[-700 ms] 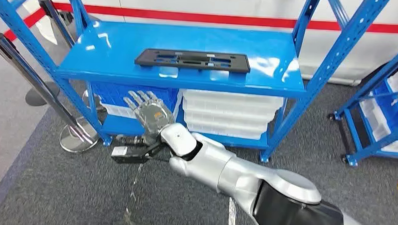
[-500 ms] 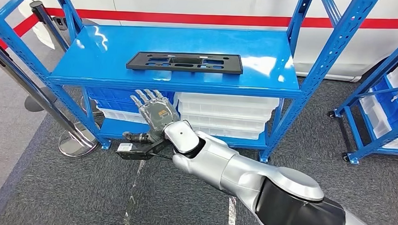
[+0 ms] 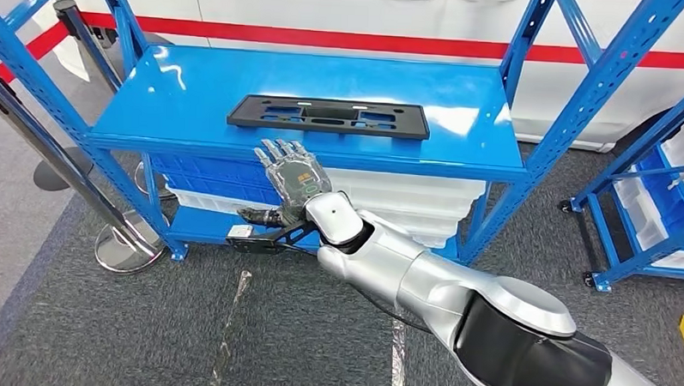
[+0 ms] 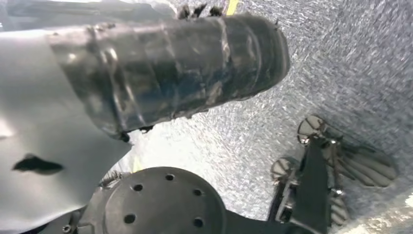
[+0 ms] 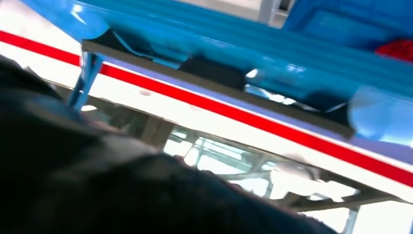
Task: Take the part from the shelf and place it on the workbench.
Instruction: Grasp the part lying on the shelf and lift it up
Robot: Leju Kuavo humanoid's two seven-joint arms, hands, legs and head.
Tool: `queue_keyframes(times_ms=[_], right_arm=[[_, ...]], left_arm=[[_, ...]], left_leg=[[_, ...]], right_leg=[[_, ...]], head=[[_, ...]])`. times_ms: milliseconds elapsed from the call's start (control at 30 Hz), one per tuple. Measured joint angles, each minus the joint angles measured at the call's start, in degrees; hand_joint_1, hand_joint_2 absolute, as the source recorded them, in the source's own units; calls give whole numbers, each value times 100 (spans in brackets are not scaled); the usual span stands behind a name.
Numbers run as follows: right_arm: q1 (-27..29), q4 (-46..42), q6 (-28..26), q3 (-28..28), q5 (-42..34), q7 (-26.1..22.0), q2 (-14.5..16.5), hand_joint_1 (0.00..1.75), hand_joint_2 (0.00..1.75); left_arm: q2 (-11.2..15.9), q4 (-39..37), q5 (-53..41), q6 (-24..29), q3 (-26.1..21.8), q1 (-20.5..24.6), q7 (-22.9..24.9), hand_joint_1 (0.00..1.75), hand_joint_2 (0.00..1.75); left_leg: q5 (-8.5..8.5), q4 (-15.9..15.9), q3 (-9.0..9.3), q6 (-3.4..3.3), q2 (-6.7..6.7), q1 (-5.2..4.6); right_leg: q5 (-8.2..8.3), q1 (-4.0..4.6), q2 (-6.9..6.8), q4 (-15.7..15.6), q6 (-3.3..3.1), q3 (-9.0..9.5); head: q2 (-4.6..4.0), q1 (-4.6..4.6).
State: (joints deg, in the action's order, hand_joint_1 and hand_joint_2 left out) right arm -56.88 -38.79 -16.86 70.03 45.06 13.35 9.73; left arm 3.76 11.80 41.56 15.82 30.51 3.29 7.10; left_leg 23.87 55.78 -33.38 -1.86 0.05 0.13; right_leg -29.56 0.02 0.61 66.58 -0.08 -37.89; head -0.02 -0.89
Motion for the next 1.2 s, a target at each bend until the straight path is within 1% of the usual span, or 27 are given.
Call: queue_keyframes(times_ms=[67,100,133,200,233,267,300,367,433,467,533,567,600,633,667,700,733,767,800,867,933,1000,1067,1100,1133,1167,1200], right_arm=[[-15,-7,96,-35,-108,7,-91,0,0],[-11,-16,140,-50,-161,9,-133,0,0],[-9,-31,174,-63,-204,10,-175,0,0],[-18,-84,220,-84,-258,14,-234,0,0],[-30,-110,231,-91,-267,15,-255,0,0],[-40,-144,241,-94,-270,17,-268,0,0],[-48,-167,247,-95,-270,19,-281,0,0],[-52,-208,253,-96,-266,14,-289,0,0],[-52,-241,250,-96,-262,-4,-289,0,0],[-54,-260,248,-96,-261,-18,-286,0,0],[-54,-283,244,-96,-262,-37,-283,0,0],[-50,-286,243,-96,-262,-43,-283,0,0],[-44,-287,243,-96,-262,-47,-283,0,0],[-38,-287,243,-96,-262,-52,-283,0,0],[-35,-288,243,-96,-262,-58,-283,0,0],[-34,-290,242,-96,-262,-64,-283,0,0],[-35,-293,241,-96,-262,-68,-283,0,0],[-37,-296,238,-96,-262,-72,-284,0,0],[-37,-300,236,-96,-263,-74,-284,0,0],[-37,-305,229,-96,-263,-78,-283,0,0],[-35,-313,219,-96,-259,-79,-285,0,0],[-39,-318,209,-96,-250,-85,-290,0,0],[-25,-315,203,-95,-244,-93,-291,0,0],[-7,-313,202,-94,-244,-96,-292,0,0],[10,-311,202,-94,-244,-98,-292,0,0],[19,-310,201,-94,-244,-100,-293,0,0],[20,-311,201,-94,-244,-100,-293,0,0]], left_arm=[[0,0,28,5,11,7,3,0,0],[0,0,48,9,16,11,8,0,0],[0,0,67,14,21,12,15,0,0],[1,-1,93,27,28,6,32,0,0],[4,-1,100,32,32,11,37,0,0],[8,-2,104,36,35,18,39,0,0],[10,-2,108,39,39,25,39,0,0],[9,-2,115,38,48,30,32,0,0],[2,-2,135,33,57,29,15,0,0],[-1,-2,144,32,63,35,4,0,0],[-2,-2,152,28,83,43,-16,0,0],[-1,-2,155,27,97,45,-21,0,0],[-1,-2,158,27,109,42,-24,0,0],[-2,-2,163,26,119,39,-25,0,0],[-3,-2,167,26,123,36,-24,0,0],[-2,-3,169,27,125,35,-21,0,0],[2,-5,170,28,127,37,-17,0,0],[6,-7,168,29,132,45,-12,0,0],[10,-9,166,32,139,54,-6,0,0],[14,-11,163,36,155,68,5,0,0],[15,-11,164,37,160,56,15,0,0],[14,-11,165,36,160,46,23,0,0],[13,-11,166,30,162,56,26,0,0],[13,-11,166,27,164,59,26,0,0],[13,-11,166,24,166,59,25,0,0],[11,-11,166,22,168,57,25,0,0],[9,-11,167,21,168,53,25,0,0]], left_leg=[[41,15,31,-21,-8,6],[70,34,47,-19,-15,9],[106,64,63,-7,-22,16],[211,164,92,40,-28,38],[272,236,78,76,-30,34],[317,291,55,110,-32,26],[348,330,30,137,-35,16],[374,345,15,163,-37,10],[472,474,-23,195,-30,23],[591,704,-127,220,-27,31],[874,1423,-502,265,-23,41],[955,1758,-706,273,-23,45],[934,1925,-838,268,-23,44],[808,1883,-872,247,-23,41],[591,1626,-795,208,-24,32],[349,1233,-649,152,-25,12],[177,868,-491,97,-23,-11],[77,565,-349,47,-23,-41],[59,396,-266,10,-22,-67],[82,269,-190,-24,-25,-98],[37,121,-94,-22,-17,-57],[-4,3,0,-23,-3,-13],[12,6,17,-44,-2,-14],[30,22,20,-45,-5,-12],[55,43,25,-41,-10,-9],[90,76,32,-26,-16,-1],[134,124,39,-4,-21,9]], right_leg=[[-185,-23,-6,682,32,-429],[-143,-36,-9,801,46,-549],[6,-50,-13,698,59,-556],[424,-78,-26,24,84,-298],[549,-83,-26,-294,80,-157],[598,-80,-23,-485,56,-69],[575,-73,-17,-547,23,-42],[553,-66,-6,-536,-63,-47],[537,-83,0,-550,-123,-20],[527,-95,0,-558,-148,0],[502,-90,-2,-562,-185,31],[489,-83,-2,-562,-198,43],[476,-74,0,-562,-205,58],[461,-62,5,-562,-208,79],[443,-48,12,-563,-211,112],[423,-38,18,-570,-212,151],[407,-23,21,-584,-211,187],[398,-17,23,-602,-200,211],[399,-20,21,-623,-179,222],[416,-34,17,-677,-117,240],[372,-27,5,-648,-52,239],[149,-17,-6,-232,-2,47],[-128,-29,-11,495,25,-346],[-161,-40,-13,742,36,-509],[-86,-53,-16,792,47,-580],[90,-67,-22,614,57,-535],[321,-83,-31,254,69,-391]], head=[[0,0],[0,-3],[-1,-5],[0,-16],[0,-21],[0,-23],[1,-25],[1,-22],[1,-16],[1,-8],[1,7],[0,8],[0,7],[0,8],[-1,8],[-1,6],[-1,1],[-1,1],[0,0],[0,5],[-1,-1],[-1,-10],[0,-11],[0,-11],[0,-11],[-1,-11],[-1,-13]])
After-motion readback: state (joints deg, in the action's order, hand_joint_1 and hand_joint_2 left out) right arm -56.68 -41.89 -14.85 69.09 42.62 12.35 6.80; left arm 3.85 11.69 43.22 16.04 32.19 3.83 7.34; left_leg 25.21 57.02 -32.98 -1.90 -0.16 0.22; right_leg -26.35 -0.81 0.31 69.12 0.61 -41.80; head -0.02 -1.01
